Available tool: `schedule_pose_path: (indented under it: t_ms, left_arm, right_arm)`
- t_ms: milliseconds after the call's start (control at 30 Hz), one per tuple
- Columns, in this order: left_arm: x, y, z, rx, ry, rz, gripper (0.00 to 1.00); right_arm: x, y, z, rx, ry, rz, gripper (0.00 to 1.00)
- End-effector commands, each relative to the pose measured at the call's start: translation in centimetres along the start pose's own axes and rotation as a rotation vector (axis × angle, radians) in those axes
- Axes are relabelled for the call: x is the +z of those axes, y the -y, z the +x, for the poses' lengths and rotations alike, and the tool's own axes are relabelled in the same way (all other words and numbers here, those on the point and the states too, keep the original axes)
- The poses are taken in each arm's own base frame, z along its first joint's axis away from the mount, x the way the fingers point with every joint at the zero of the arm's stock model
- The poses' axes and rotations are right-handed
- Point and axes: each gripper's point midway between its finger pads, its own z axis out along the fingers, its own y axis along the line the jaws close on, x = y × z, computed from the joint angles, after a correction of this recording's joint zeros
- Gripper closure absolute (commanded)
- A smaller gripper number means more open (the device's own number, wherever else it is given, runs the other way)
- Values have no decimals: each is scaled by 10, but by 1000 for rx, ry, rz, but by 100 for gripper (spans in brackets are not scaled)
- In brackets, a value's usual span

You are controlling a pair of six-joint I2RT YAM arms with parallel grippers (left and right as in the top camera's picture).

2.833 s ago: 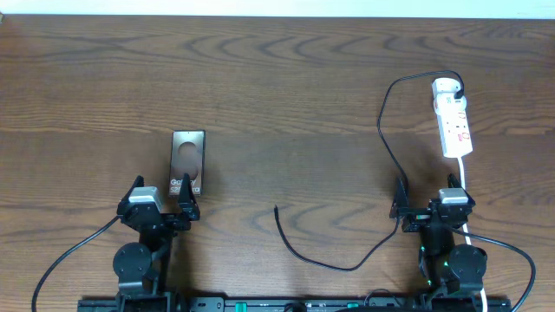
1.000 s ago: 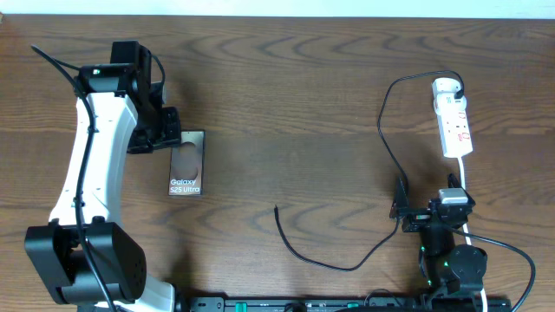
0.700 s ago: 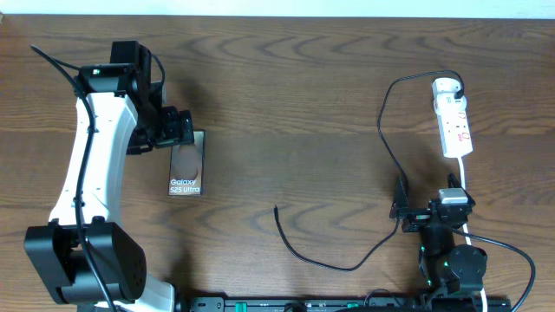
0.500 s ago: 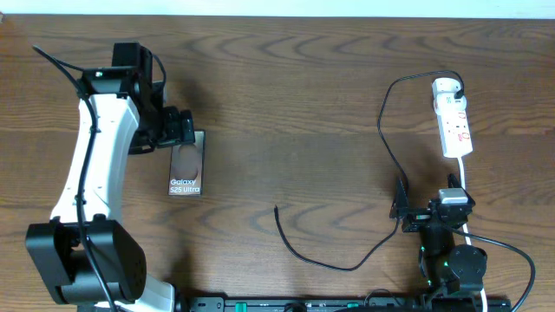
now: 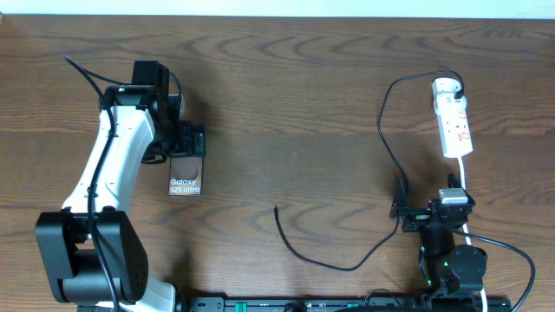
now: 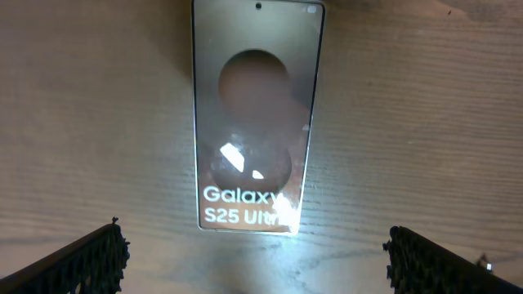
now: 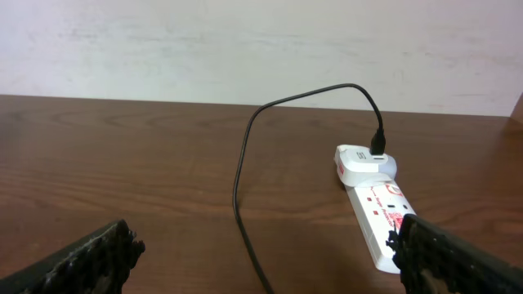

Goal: Plug charger to phone and switch on socket
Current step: 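Move the left gripper over the silver phone and lower it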

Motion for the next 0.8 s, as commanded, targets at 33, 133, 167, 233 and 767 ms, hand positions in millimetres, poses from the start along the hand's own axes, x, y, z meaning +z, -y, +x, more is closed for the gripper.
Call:
schedule_pose_path:
  t_ms: [33,133,167,233,767]
  left_arm:
    - [11,1,-3,100,-8,2,1]
    - [12,1,-7,100,6,2,1]
    - [12,1,-7,100,6,2,1]
    - [13,1,-6,99,4,2,1]
    - [41,2,0,80,-13,21,1]
  right_arm:
    - [0,-1,0,-8,1,-5,1]
    - [0,-1,0,-8,1,-5,1]
    - [0,-1,0,-8,1,-4,1]
    - [0,-1,0,-8,1,-5,1]
    - [0,-1,0,-8,1,-5,1]
